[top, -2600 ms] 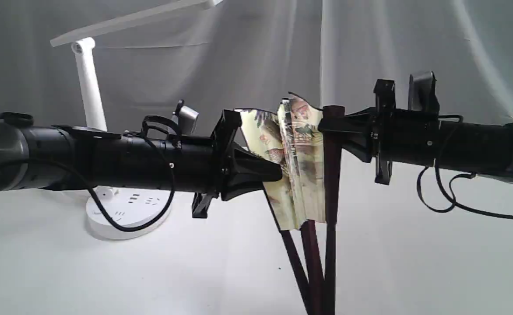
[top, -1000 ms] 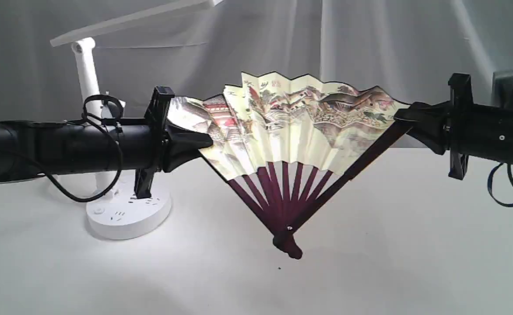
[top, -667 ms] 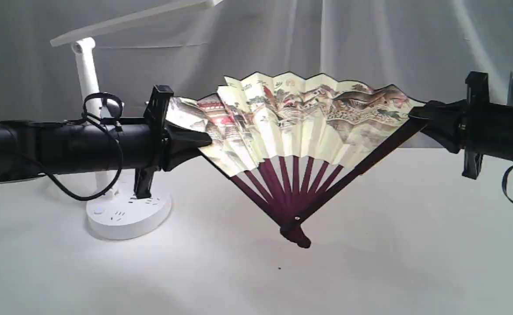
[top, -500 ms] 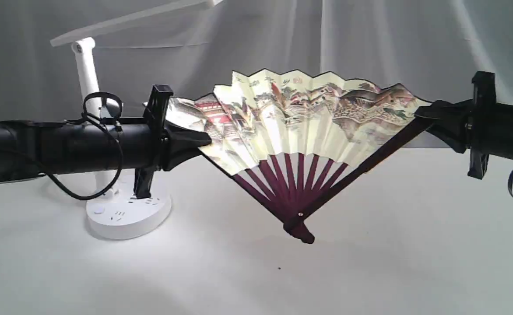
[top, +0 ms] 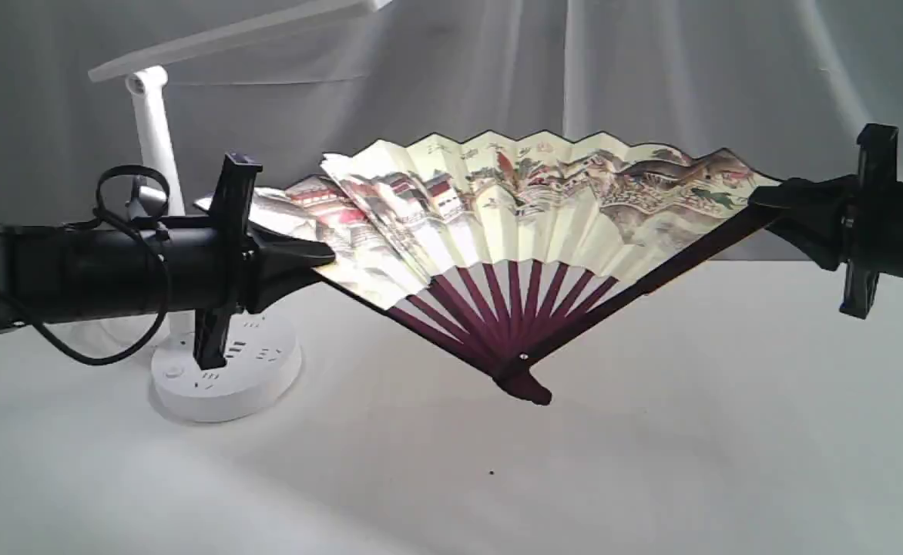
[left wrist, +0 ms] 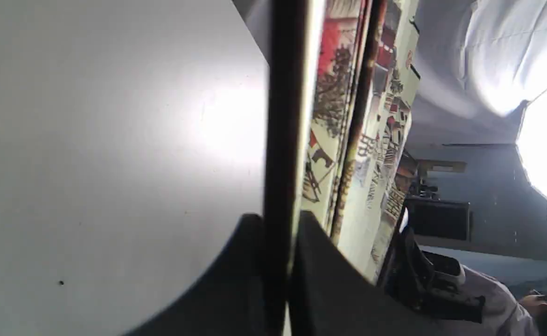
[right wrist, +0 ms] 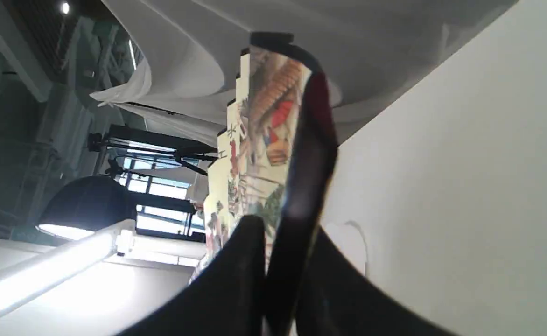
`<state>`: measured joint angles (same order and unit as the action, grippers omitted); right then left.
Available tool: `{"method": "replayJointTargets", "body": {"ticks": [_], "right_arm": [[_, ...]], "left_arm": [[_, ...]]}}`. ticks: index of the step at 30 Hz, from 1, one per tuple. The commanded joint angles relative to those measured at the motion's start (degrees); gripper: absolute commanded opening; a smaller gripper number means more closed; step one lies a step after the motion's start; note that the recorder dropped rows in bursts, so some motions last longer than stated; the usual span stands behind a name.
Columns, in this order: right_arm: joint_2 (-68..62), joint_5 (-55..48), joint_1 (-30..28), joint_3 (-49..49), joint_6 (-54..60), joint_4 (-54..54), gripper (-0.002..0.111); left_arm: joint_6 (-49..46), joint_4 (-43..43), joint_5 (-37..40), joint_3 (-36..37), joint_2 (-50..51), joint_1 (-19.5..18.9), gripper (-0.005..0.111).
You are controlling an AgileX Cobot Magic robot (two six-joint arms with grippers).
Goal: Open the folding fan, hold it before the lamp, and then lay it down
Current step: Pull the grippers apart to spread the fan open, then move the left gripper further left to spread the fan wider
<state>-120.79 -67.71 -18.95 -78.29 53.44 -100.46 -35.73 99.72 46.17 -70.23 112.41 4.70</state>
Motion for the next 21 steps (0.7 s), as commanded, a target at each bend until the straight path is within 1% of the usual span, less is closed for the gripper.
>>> {"method": "replayJointTargets", "body": {"ticks": [1,6,9,11,17,21], "right_arm": [[0.4,1.4,-1.6,0.2,1.9,0.5,0.0],[0.4,1.2,-1.8,0.2,1.9,0.5,0.0],[0.4,1.0,-1.8,0.2,1.6,0.5,0.0],[0.4,1.3,-1.9,0.2,1.5,0.5,0.0],[0.4,2.0,-1.9,0.2,1.4,0.5,0.0],[0.4,2.7,-1.9,0.2,1.1,0.5,0.0]], "left_arm": [[-0.6,0.2,-4.4,2.5,-3.5,-0.8,0.0],[-0.7,0.2,-5.0,2.9,-5.2,-0.8,0.0],[-0.3,0.2,-3.3,2.9,-5.6,-0.8,0.0],[1.4,0.2,-3.3,3.8,-6.3,-0.8,0.0],[1.0,0.2,-6.1,8.1,-10.3,-0.8,0.0],[0.4,0.2,-5.9,9.7,-12.3,-0.8,0.0]]}}
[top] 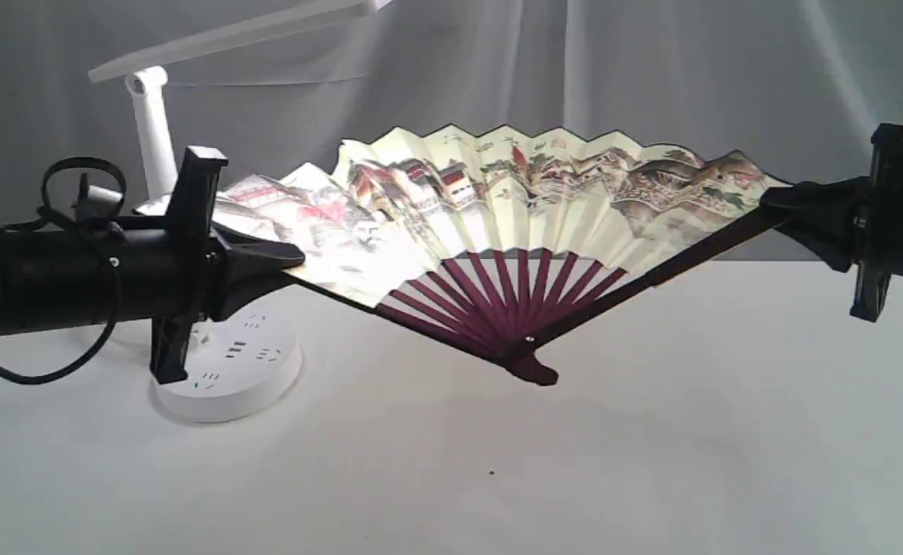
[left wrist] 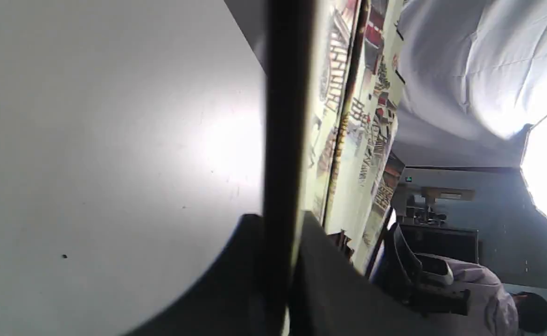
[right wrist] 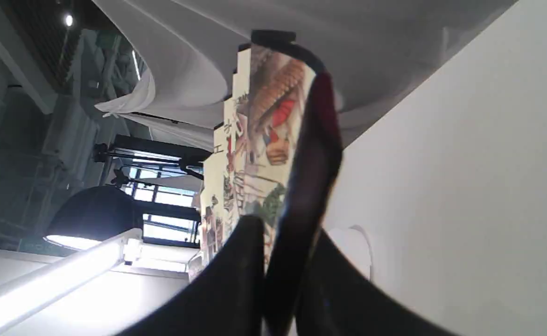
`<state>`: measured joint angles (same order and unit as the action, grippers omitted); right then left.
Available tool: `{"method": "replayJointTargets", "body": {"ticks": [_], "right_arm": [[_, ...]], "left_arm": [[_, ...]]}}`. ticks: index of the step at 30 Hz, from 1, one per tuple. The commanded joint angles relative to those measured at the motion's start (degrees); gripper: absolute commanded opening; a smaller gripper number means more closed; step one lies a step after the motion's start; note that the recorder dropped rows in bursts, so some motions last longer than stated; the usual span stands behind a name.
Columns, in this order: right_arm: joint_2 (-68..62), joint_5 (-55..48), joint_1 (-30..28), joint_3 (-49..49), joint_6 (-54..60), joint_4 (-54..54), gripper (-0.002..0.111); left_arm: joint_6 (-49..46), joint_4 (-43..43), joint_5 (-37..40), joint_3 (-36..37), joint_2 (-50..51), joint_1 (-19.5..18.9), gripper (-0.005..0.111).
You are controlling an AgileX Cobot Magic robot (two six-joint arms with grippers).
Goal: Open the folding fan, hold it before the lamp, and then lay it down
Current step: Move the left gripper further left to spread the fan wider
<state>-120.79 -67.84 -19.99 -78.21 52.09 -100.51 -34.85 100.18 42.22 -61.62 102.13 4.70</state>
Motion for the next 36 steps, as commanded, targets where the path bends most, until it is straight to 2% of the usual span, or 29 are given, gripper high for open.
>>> {"method": "replayJointTargets", "body": {"ticks": [1,13,29,36], "right_arm": [[0.4,3.0,-0.8,0.1,2.5,0.6,0.0],[0.4,4.3,-1.2,0.1,-0.4,0.6,0.0],[0.4,4.0,-1.8,0.1,-1.0,0.6,0.0],[0.4,4.0,-1.8,0.1,-1.2,0.6,0.0]], "left_arm": [[-0.5,-0.2,-2.0,1.6,-2.4,-0.8,0.0],[0.1,-0.2,-6.2,8.9,-9.4,-0.8,0.0],[0.4,-0.2,-9.5,11.5,-15.3,-0.8,0.0],[0.4,-0.2,-8.5,12.9,-15.5,-0.8,0.0]]}}
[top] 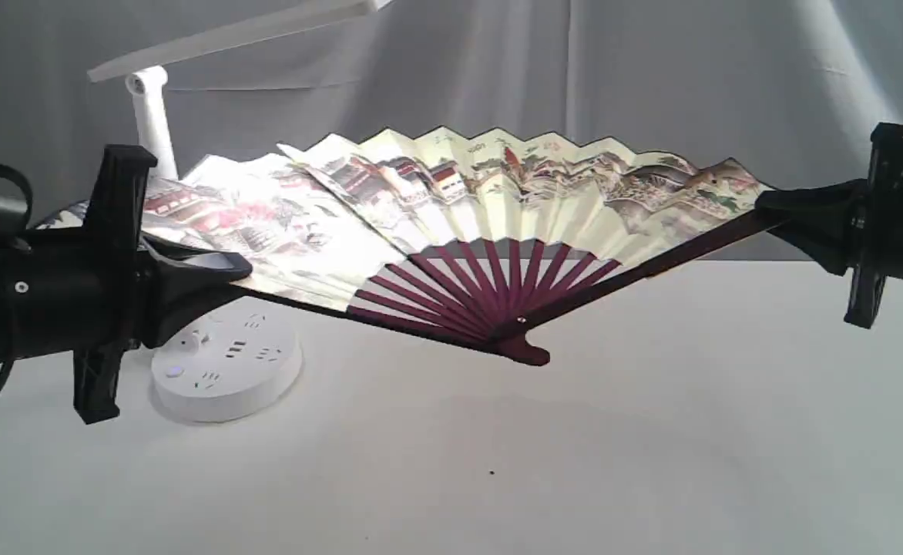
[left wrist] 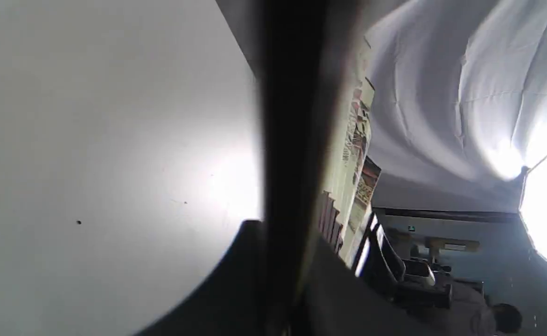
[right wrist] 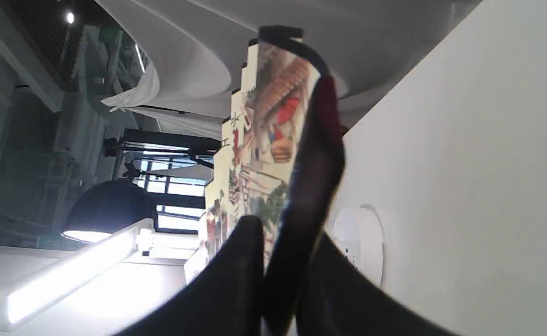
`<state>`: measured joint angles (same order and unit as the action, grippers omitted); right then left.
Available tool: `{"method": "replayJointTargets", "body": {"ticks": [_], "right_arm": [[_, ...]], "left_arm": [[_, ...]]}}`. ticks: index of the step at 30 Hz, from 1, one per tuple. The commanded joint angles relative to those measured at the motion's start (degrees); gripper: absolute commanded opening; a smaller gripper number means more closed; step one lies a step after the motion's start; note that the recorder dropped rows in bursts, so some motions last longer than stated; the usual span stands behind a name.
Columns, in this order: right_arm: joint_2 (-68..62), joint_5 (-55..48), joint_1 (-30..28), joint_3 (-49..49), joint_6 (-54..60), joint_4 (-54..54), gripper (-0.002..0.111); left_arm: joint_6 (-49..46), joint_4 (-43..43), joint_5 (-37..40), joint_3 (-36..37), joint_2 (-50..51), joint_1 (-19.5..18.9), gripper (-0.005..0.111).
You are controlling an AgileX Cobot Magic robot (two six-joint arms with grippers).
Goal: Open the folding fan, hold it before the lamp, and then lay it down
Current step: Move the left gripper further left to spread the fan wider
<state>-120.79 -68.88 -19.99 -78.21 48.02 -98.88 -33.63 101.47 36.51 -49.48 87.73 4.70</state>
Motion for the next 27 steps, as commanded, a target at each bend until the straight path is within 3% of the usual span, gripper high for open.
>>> {"method": "replayJointTargets", "body": {"ticks": [1,6,13,27], "right_arm": [[0.4,5.2,-1.8,0.1,2.9,-1.1,0.0],[0.4,5.9,-2.3,0.1,1.5,-1.1,0.0],[0.4,6.2,-3.1,0.1,1.2,-1.1,0.0],[0.4,5.5,-3.0,0.1,1.2,-1.1,0.0]], "left_arm": [[-0.9,-1.5,-2.3,0.8,-1.1,-0.8,0.0],[-0.9,-1.5,-1.6,1.5,-2.4,-0.8,0.0],[-0.9,-1.5,-6.5,4.7,-7.1,-0.8,0.0],[-0.9,-1.5,-7.8,6.8,-7.3,-0.8,0.0]]}}
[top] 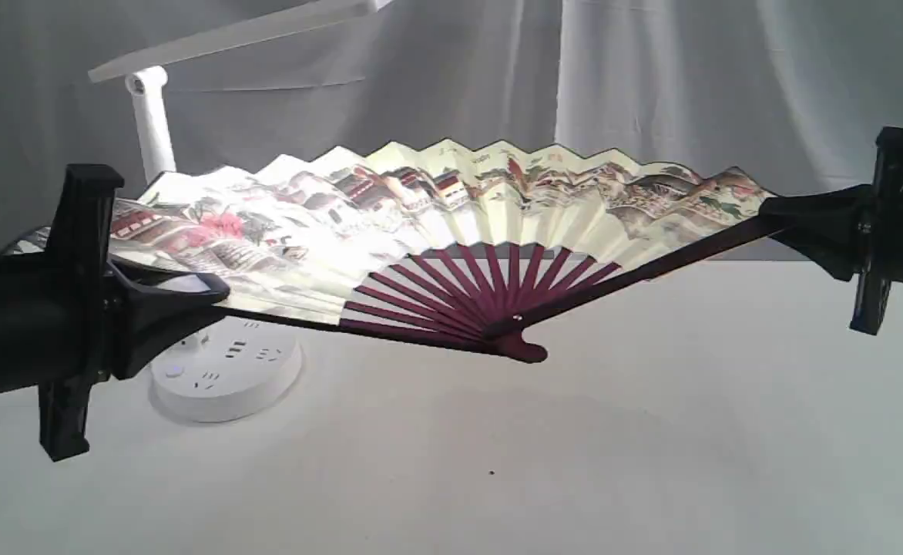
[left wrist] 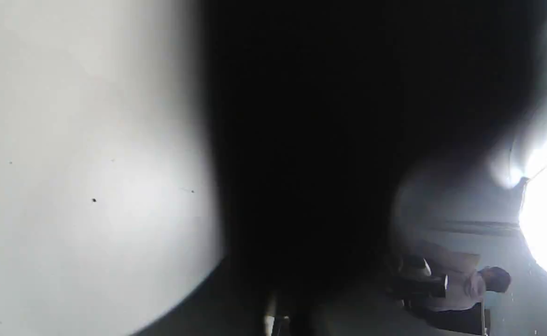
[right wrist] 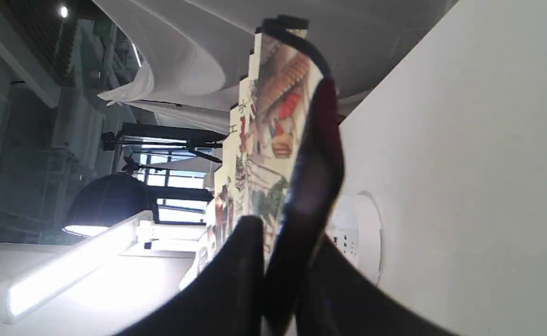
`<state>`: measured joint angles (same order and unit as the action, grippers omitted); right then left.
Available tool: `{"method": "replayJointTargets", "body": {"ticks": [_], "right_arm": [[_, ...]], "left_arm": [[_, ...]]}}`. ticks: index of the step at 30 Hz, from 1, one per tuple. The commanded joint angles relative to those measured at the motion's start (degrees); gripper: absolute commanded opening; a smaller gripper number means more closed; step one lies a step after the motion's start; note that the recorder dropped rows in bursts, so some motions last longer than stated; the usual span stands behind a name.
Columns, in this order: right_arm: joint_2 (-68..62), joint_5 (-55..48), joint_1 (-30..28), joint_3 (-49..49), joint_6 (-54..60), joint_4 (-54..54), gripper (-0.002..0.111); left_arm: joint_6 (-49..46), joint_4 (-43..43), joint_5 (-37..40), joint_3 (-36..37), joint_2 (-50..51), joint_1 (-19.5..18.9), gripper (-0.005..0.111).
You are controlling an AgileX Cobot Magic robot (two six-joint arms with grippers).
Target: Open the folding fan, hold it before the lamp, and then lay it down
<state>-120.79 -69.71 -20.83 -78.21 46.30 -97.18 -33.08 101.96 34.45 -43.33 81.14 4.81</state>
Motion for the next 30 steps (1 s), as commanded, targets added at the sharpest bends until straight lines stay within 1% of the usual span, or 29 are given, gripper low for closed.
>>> {"method": "replayJointTargets", "body": {"ticks": [1,14,21,30], "right_arm": [[0.4,6.3,-2.2,0.1,2.9,-2.8,0.0],[0.4,6.1,-2.2,0.1,2.9,-2.8,0.0],[0.4,6.1,-1.5,0.1,2.9,-2.8,0.0],[0.4,6.1,-1.1,0.1,2.6,-2.8,0.0]], "left_arm": [[-1.4,-2.0,-5.7,0.6,-0.8,-0.9,0.0],[0.1,-2.0,-5.8,0.6,-0.8,-0.9,0.0],[0.9,-2.0,-7.9,0.4,-0.8,-0.9,0.0],[1.6,-2.0,-8.7,0.4,-0.8,-0.9,0.0]]}}
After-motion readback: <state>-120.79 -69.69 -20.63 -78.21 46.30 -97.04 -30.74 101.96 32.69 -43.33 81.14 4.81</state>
